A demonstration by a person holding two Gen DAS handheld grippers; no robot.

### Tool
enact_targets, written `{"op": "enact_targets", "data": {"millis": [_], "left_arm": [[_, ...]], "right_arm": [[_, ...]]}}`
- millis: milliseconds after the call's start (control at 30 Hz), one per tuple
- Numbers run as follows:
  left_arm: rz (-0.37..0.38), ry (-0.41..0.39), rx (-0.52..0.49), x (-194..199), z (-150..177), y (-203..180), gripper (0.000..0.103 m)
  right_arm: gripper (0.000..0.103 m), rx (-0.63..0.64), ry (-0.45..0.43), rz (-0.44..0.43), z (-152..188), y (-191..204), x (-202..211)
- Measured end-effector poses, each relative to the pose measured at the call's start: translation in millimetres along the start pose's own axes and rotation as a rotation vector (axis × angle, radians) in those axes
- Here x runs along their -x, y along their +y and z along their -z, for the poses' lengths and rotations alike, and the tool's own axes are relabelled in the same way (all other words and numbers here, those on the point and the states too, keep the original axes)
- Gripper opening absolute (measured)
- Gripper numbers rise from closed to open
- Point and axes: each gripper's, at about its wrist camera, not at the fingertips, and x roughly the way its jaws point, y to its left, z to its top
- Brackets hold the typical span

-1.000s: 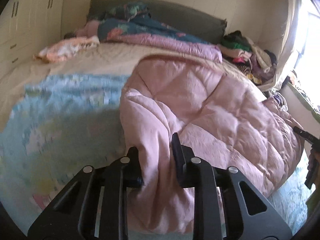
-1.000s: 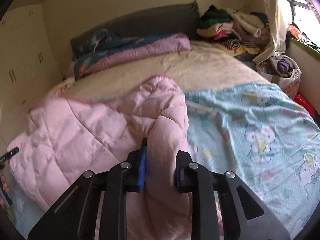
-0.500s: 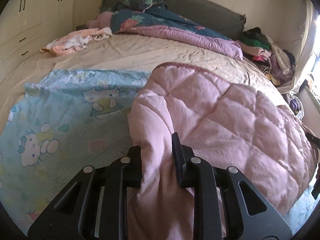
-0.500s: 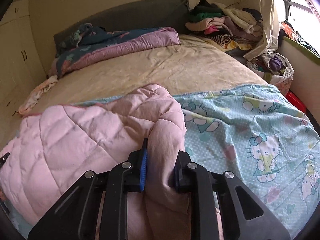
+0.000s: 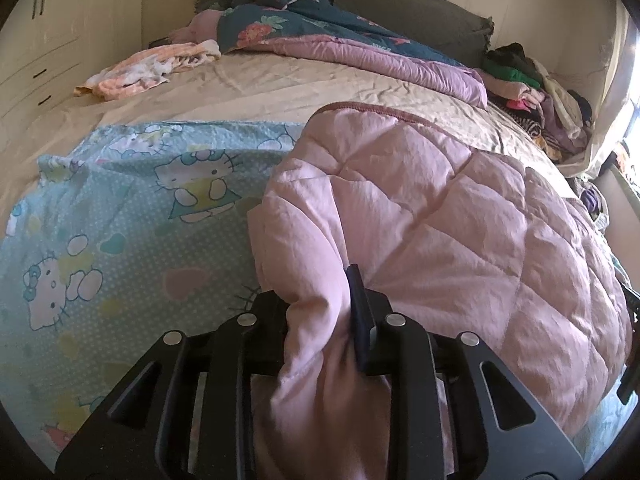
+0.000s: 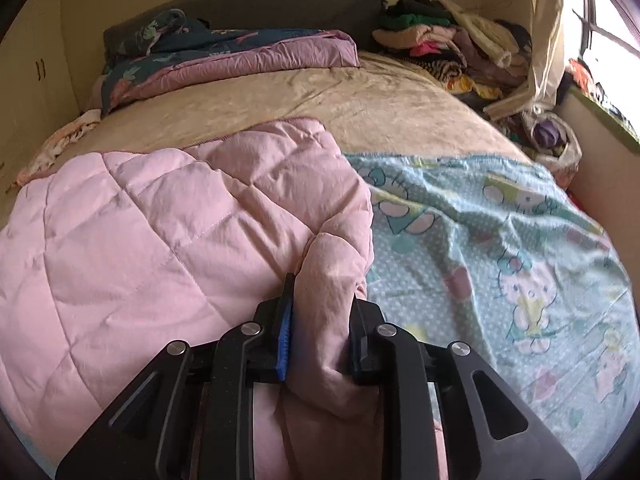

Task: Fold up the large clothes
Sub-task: 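Fold the held edge over the bundle and open both grippers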

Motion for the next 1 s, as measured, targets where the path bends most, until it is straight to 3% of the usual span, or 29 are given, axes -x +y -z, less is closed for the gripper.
{"op": "enact_targets", "data": {"millis": [300,333,367,433,567,667,1000], "left_arm": [[-0.049,0.020,-0.008,4,0,-1,0.030],[-0.063,0.022,-0.010,6,0,0,0.037],[-0.071,0.025,-0.008,7,-1,1,0.044],[-0.061,0.021,0.016,18,0,6,0.052],[-0.046,0.003,0.032,44,5,8,0.081],[-0.034,-0.004,0.028,61,9,2,0.094],[-0.009,-0.079,0.037,123,19,-18,0.094]], "right_arm": [[0.035,-0.020,0.048,0.010,0,-6,11],[0.044,-0.023,0.043,0.011,0,-6,15],[0.061,-0.025,0.037,0.011,1,-7,19],[0.076,-0.034,0.022,0.002,3,-8,31],[0.093,-0.048,-0.040,-0.054,9,-9,66],[0.098,-0.050,-0.072,-0.096,11,-5,90],[0.099,-0.023,-0.160,-0.200,26,12,166]]}}
